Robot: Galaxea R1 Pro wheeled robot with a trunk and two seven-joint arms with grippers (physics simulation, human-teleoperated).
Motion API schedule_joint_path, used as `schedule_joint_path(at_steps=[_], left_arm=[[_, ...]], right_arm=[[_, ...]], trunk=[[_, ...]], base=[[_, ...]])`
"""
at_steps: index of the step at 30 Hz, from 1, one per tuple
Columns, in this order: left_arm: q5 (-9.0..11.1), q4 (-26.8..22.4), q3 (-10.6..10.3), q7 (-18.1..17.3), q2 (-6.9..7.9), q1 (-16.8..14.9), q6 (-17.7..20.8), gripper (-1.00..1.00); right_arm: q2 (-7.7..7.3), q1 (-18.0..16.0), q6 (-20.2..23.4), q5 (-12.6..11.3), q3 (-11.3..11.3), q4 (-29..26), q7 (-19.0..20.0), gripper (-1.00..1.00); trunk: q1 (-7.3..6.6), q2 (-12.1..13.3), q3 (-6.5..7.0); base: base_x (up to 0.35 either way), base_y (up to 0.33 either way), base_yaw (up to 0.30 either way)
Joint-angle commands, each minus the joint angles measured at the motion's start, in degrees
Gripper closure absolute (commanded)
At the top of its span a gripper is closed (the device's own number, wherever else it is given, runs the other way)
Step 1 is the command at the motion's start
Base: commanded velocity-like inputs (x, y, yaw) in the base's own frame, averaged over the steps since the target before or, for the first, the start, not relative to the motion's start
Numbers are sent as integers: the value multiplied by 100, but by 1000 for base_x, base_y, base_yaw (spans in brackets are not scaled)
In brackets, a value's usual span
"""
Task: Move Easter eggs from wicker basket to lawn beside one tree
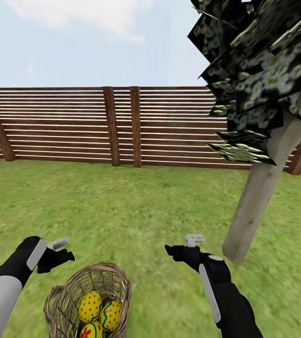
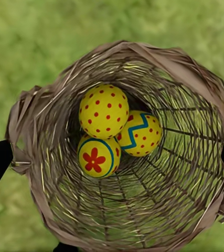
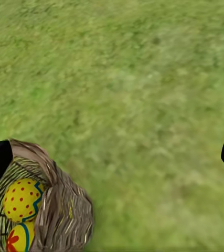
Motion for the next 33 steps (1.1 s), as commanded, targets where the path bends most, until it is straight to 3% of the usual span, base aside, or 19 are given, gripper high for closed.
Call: schedule_joint_path(at_steps=[1, 4, 9, 12, 23, 33], left_arm=[[53, -4, 6, 48, -18, -3, 12, -100], [52, 1, -60, 46, -66, -3, -23, -100], [60, 3, -451, 48, -115, -3, -152, -100], [58, 7, -546, 47, -152, -3, -286, -100], [56, 11, -611, 52, -187, -3, -417, -100], [58, 12, -626, 56, -182, -2, -577, -100]], right_arm=[[2, -2, 30, -9, -1, -8, 11, -100], [2, 2, 32, -9, 5, -8, 9, -100], [2, 5, 33, -9, 9, -3, 4, -100], [2, 5, 32, -9, 10, 1, 3, -100], [2, 5, 28, -9, 18, 16, 3, -100], [2, 5, 25, -9, 148, 21, -12, -100]], trunk=[[22, -44, -24], [88, -165, -78], [198, -365, -168], [198, -365, -168], [198, -365, -168], [417, -766, -347]], base=[[0, 0, 0], [0, 0, 0], [0, 0, 0], [0, 0, 0], [0, 0, 0], [0, 0, 0]])
